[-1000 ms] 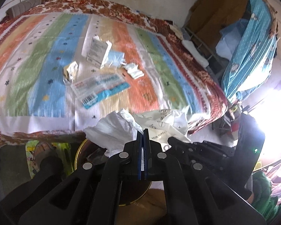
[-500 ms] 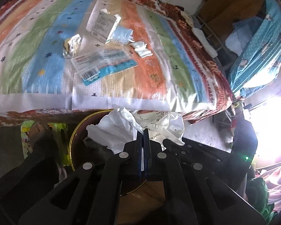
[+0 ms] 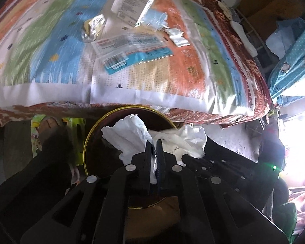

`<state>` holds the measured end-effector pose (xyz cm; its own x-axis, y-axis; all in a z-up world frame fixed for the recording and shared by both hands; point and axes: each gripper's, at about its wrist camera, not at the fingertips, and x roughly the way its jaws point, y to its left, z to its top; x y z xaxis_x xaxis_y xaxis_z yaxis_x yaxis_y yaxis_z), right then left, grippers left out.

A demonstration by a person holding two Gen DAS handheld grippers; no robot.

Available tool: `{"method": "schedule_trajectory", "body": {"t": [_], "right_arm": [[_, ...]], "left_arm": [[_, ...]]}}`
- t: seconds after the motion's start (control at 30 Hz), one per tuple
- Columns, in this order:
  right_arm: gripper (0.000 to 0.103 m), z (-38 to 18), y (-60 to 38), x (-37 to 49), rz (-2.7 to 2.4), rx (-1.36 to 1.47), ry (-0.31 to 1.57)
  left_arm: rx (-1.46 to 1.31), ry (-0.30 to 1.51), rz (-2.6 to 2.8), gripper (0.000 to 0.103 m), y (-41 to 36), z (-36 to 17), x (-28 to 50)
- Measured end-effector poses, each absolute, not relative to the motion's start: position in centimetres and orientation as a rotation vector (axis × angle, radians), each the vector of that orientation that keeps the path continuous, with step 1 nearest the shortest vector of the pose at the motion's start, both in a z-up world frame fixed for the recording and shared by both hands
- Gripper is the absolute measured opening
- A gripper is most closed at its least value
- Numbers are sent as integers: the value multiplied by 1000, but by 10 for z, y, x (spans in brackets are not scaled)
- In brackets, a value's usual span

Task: Collect trash
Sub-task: 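Open both grippers to drop the white items into the bin, then move both open grippers forward over the remaining trash on the bed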

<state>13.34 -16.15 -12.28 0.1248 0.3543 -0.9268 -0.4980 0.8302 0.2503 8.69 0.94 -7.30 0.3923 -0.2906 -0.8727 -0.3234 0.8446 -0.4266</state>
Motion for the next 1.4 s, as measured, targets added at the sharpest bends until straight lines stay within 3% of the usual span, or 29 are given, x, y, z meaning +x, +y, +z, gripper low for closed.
{"method": "schedule_trajectory", "body": {"t": [0.17,0.43,0.53,0.6,0.7,1.0,1.1,1.17,1.4], "right_arm": [[25,-123,-161,135,625,-127,1301],[32,-109,-161,136,621,-141,1234],[35,-99,-162,134,627,-143,1190],[37,-91,-163,136,634,-135,1165],[42,-79,-166,141,637,-109,1131],[66,-37,-164,161,652,-136,998],[81,-22,-163,170,668,-141,960],[91,-15,-164,177,672,-137,942],[94,1,-164,205,670,-123,908]], "left_arm": [[-572,1161,35,19,9,-68,85],[-609,1118,74,29,22,-61,86],[-623,1096,85,36,28,-56,86],[-628,1068,100,47,33,-51,86],[-647,1039,119,52,45,-44,87],[-605,989,191,84,68,-25,103],[-598,990,208,95,74,-23,109],[-588,985,230,97,79,-21,113],[-537,1011,280,97,93,-23,135]]}}
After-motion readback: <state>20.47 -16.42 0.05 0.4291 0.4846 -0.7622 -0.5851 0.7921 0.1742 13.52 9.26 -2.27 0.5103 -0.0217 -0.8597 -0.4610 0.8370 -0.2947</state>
